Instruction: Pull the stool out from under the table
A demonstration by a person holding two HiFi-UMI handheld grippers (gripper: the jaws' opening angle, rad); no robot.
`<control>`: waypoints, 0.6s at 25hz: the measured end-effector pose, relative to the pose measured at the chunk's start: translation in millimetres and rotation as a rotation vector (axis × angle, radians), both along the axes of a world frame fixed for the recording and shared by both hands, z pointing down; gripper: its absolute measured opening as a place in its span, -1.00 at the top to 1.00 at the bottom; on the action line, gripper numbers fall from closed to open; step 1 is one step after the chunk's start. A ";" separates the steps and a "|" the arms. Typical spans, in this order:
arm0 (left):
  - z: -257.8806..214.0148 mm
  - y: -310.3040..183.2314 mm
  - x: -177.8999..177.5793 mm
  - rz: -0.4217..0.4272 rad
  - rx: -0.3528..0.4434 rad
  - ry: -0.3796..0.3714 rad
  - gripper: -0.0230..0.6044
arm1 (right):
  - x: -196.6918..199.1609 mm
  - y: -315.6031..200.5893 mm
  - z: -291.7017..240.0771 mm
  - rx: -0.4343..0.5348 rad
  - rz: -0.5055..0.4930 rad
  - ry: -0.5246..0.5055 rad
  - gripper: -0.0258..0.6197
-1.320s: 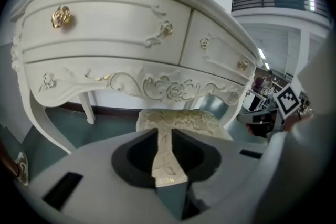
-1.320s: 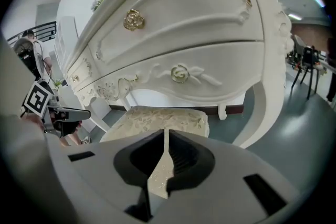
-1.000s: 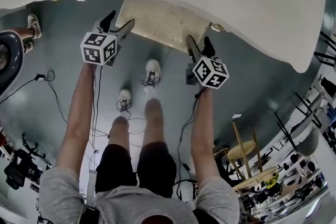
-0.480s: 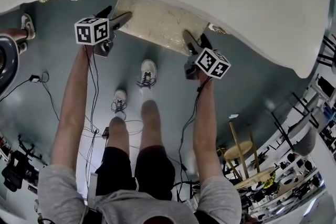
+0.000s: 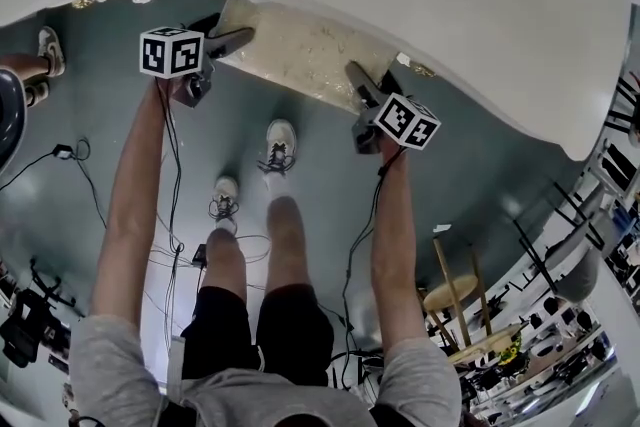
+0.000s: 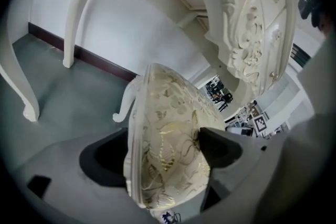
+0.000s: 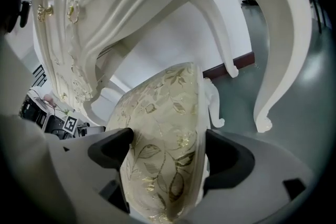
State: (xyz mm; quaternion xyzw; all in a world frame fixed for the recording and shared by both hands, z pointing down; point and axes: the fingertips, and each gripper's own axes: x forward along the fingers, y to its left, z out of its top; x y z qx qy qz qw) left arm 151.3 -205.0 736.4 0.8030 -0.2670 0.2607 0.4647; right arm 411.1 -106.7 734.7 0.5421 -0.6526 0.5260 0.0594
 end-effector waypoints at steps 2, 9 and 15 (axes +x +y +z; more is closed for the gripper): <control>0.1 -0.7 2.7 0.039 -0.004 0.008 -0.39 | 0.1 -0.9 0.6 0.008 -0.006 -0.003 -0.42; 1.5 -1.2 9.9 0.034 -0.019 0.082 -0.39 | 0.6 -5.3 5.0 0.034 -0.017 -0.052 -0.46; -1.1 -1.4 4.8 -0.014 0.045 0.102 -0.38 | -2.1 -5.3 5.0 0.019 0.007 -0.064 -0.46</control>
